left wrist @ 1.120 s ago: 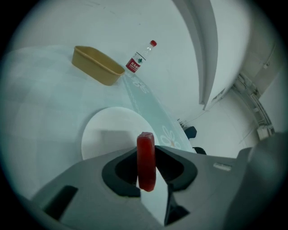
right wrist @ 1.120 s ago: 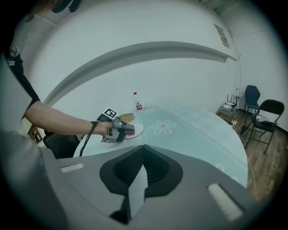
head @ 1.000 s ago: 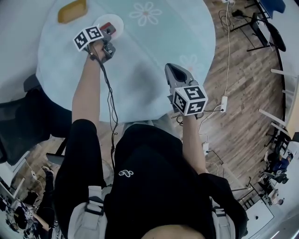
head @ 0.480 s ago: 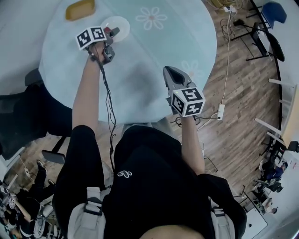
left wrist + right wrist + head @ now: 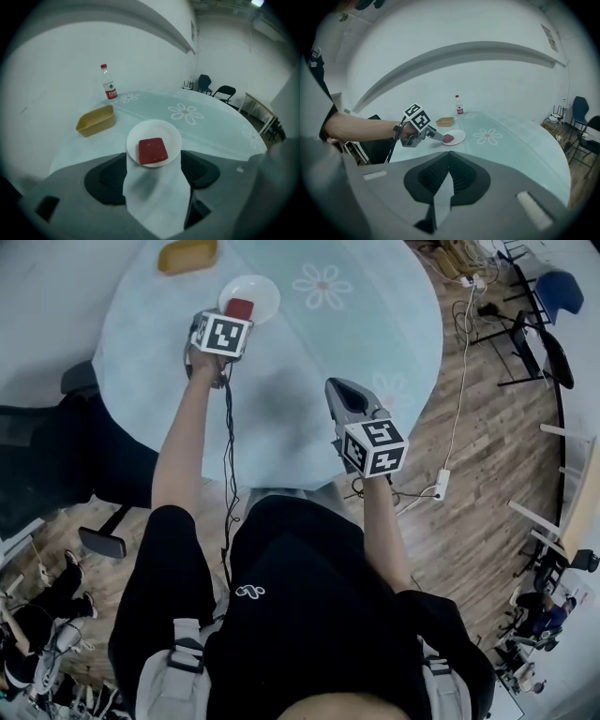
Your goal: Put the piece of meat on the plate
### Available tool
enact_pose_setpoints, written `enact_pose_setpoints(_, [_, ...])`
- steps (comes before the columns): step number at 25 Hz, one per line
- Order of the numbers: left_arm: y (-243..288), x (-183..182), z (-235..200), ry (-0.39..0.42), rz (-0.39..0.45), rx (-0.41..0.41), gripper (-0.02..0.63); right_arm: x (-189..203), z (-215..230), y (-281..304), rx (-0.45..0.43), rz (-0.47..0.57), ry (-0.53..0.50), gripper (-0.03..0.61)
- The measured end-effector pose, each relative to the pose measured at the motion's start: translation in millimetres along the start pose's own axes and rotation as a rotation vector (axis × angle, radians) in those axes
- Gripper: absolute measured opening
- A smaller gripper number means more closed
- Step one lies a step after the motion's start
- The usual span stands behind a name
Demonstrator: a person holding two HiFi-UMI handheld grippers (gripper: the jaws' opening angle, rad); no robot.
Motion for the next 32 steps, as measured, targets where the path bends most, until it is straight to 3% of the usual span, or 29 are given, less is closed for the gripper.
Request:
enact_pose_setpoints(1, [-12,-2,1,0.002,0.050,-0.021,0.353,0,-1,1,-0.004,0.005,-0.005,0.008])
enact_pose_setpoints(5, [-80,-5,16,-0.117,0.349,-0.047,0.007,-5,-1,2,-0.012,0.060,-0.033,0.006])
enact_pose_setpoints(9, [-158,-6,33,-0.214,0.543,-0.002,0.003,-35,-6,2,-0.048,0.152,-0.077,0.008])
enact_pose_setpoints(13, [-221,-4,40,-0.398,0.677,0.087,0.003,-69,-23,2,-0.100,0.261,-0.131,0.008])
enact_pose_setpoints(19, [-276,12,18,-0.521,0.797,0.046,0.003,-105,-61,6,-0.156,0.368,-0.243,0.006])
enact_pose_setpoints(21, [-286,19,8,-0.512,0.803,-0.011,0.003,-110,-69,5,-0.161,0.369,-0.265,0.006])
enact_pose_setpoints(26, [-301,33,-9,-0.391,0.756,-0.204,0.003,-119,-91,12,-0.178,0.373,-0.297,0.006])
enact_pose_setpoints(32, [-310,30,1,-0.395,0.779,-0.215,0.003,-122,-97,10,-0.180,0.379,-0.305,0.006])
Point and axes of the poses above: the fingertips, and each gripper's own axes: y forward along the fingers, z to its right, x out of its underside, the point moved 9 cm from there along -y, backward along the fingers, and after that the axes turned 15 degrees about -x, right-handed, at the moved point
